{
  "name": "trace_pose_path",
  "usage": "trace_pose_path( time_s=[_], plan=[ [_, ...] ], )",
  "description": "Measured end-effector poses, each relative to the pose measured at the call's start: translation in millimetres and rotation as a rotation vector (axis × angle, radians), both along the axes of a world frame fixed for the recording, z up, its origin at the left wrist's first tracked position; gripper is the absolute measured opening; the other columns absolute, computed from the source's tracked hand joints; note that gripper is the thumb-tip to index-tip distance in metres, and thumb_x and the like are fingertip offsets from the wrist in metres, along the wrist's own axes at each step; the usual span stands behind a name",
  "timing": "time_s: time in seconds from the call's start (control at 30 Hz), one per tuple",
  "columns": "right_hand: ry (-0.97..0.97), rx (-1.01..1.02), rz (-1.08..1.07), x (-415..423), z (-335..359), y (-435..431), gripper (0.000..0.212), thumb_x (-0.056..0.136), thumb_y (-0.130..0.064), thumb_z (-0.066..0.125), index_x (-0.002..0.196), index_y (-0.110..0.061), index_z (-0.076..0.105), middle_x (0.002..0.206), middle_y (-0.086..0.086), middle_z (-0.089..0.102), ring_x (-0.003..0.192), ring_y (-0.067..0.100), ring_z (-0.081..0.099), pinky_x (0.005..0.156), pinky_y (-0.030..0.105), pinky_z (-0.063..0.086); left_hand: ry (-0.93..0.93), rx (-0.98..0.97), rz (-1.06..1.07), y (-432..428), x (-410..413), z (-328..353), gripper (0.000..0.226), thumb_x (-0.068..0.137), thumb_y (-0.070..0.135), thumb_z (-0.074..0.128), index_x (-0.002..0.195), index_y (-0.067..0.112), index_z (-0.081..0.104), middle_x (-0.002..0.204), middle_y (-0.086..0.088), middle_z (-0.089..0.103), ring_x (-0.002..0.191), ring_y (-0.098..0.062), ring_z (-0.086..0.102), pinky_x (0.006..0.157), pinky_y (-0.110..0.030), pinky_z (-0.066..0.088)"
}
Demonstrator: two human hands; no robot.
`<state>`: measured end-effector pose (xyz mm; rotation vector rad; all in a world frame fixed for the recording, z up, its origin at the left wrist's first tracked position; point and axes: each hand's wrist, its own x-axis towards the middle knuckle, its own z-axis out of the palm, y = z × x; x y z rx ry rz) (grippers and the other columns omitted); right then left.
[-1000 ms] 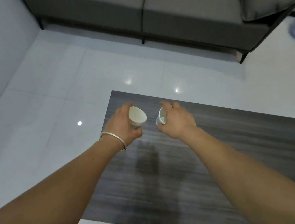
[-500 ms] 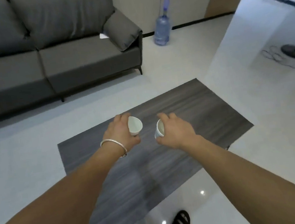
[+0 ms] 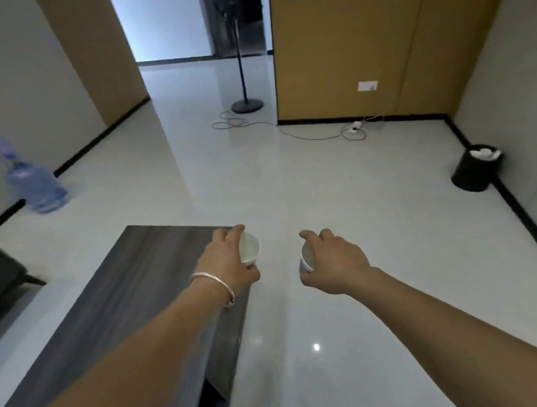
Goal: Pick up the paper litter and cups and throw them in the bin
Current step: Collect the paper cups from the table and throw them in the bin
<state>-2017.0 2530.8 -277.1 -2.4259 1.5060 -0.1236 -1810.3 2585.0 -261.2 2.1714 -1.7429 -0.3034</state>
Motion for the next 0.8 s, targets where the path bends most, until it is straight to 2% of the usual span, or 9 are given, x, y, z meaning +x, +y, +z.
trace_pose_path(
  time_s=[0.13,0.33,0.63,0.8],
  plan=[
    [0.021,0.037,-0.166,-112.9,1.6,-37.5,0.079,0.081,-0.045,0.062,0.147,-0.030,0.022,0.129,0.005,0.043,0.112,0.028,0.051,0.082,0.036,0.045,-0.002,-0.028,-0.164,-71.4,-108.7,1.4,0.079,0.071,0.036,0.069,0.139,0.025,0.032,0.128,-0.004,0.039,0.104,-0.027,0.053,0.082,-0.033,0.047],
    [0.018,0.008,-0.381,-247.3,2.7,-82.0,0.078,0.081,-0.044,0.061,0.147,-0.029,0.023,0.128,0.006,0.044,0.110,0.028,0.051,0.077,0.035,0.043,-0.028,-0.002,-0.381,-154.3,-243.8,-5.2,0.079,0.072,0.038,0.068,0.141,0.025,0.031,0.130,-0.003,0.039,0.108,-0.026,0.051,0.084,-0.034,0.048],
    [0.039,0.082,-0.600,-378.3,-28.5,-169.4,0.080,0.081,-0.043,0.062,0.148,-0.028,0.022,0.130,0.007,0.044,0.113,0.029,0.050,0.082,0.038,0.047,-0.057,0.026,-0.625,-294.1,-387.2,-34.9,0.077,0.073,0.042,0.066,0.140,0.025,0.031,0.130,-0.002,0.040,0.105,-0.025,0.053,0.080,-0.034,0.050],
    [0.071,0.117,-0.697,-443.3,-31.2,-255.2,0.080,0.081,-0.042,0.062,0.148,-0.029,0.019,0.129,0.006,0.042,0.112,0.027,0.048,0.077,0.035,0.044,-0.013,0.048,-0.704,-394.8,-453.6,-43.7,0.078,0.074,0.041,0.066,0.142,0.024,0.029,0.132,-0.002,0.038,0.107,-0.025,0.052,0.083,-0.035,0.050]
  ],
)
